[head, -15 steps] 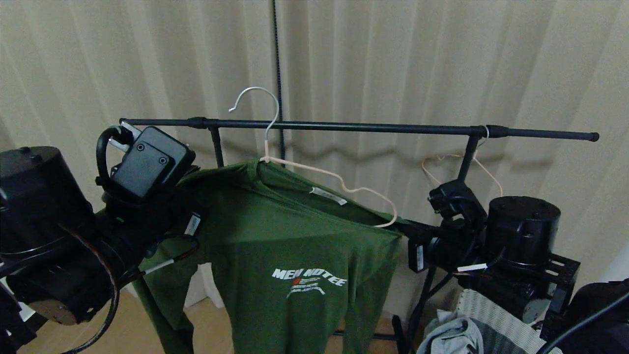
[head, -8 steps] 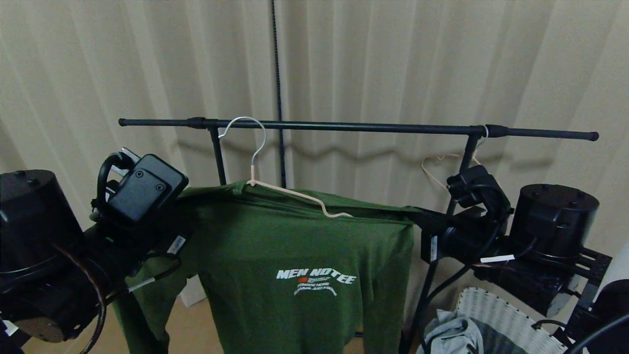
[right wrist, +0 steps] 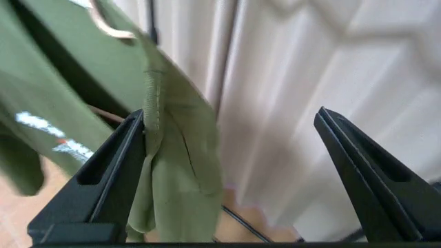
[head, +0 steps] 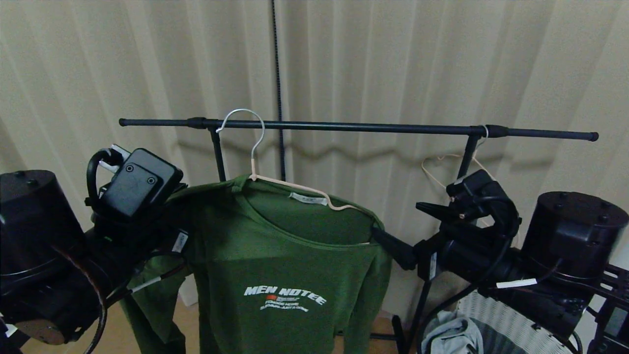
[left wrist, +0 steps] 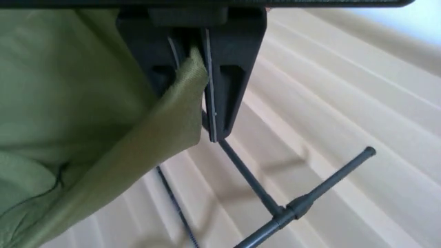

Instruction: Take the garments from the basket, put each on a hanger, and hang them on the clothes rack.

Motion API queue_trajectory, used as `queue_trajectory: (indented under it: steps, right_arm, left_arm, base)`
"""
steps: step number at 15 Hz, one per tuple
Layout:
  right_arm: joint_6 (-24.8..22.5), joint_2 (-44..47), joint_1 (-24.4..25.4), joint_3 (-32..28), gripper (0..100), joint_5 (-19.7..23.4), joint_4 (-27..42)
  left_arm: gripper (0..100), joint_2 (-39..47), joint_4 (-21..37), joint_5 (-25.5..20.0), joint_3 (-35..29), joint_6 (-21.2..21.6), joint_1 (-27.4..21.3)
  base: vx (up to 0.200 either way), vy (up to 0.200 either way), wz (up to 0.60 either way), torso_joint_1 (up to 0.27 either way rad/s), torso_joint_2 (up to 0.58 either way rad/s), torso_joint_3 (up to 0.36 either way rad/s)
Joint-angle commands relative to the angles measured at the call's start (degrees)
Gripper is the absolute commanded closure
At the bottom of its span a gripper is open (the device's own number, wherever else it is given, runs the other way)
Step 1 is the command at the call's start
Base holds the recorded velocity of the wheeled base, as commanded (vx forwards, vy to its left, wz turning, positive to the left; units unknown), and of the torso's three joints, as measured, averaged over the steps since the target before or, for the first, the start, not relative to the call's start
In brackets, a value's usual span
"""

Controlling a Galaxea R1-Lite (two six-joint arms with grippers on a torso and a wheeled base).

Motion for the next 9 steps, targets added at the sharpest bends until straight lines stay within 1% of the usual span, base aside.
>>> queue_trajectory:
  steps: [1,2,4,6,8,9]
  right_arm:
    - [0.05,-6.02,2.05,2.08,0,4.51,0.05]
    - [-0.04,-7.86,2.32,2.69,0,6.71,0.14]
    - [-0.04,-9.8,2.32,3.92,0,8.64,0.14]
    - [-0.13,-9.71,2.23,4.28,0,8.73,0.05]
    - [-0.57,-8.65,2.32,3.48,0,8.64,0.31]
    - [-2.33,-7.51,2.32,2.61,0,8.64,0.31]
  left_arm:
    - [100,0.56,0.02,-0.12,0.96,-0.28,-0.01]
    - [100,0.82,-0.41,-0.12,1.31,-0.28,-0.01]
    - [100,2.4,-3.23,-0.12,1.66,-0.19,-0.1]
    - [100,4.78,-8.41,-0.03,2.63,0.07,-0.19]
    - [100,5.39,-10.7,0.41,3.16,-0.11,-1.24]
    - [100,5.13,-10.79,0.93,3.07,-0.28,-2.38]
  base:
    - [0.0,0.0,0.0,0.0,0.0,0.0]
    - [0.0,0.0,0.0,0.0,0.0,0.0]
    - [0.0,0.0,0.0,0.0,0.0,0.0]
    - [0.0,0.0,0.0,0.0,0.0,0.0]
    - [0.0,0.0,0.0,0.0,0.0,0.0]
    - [0.0,0.0,0.0,0.0,0.0,0.0]
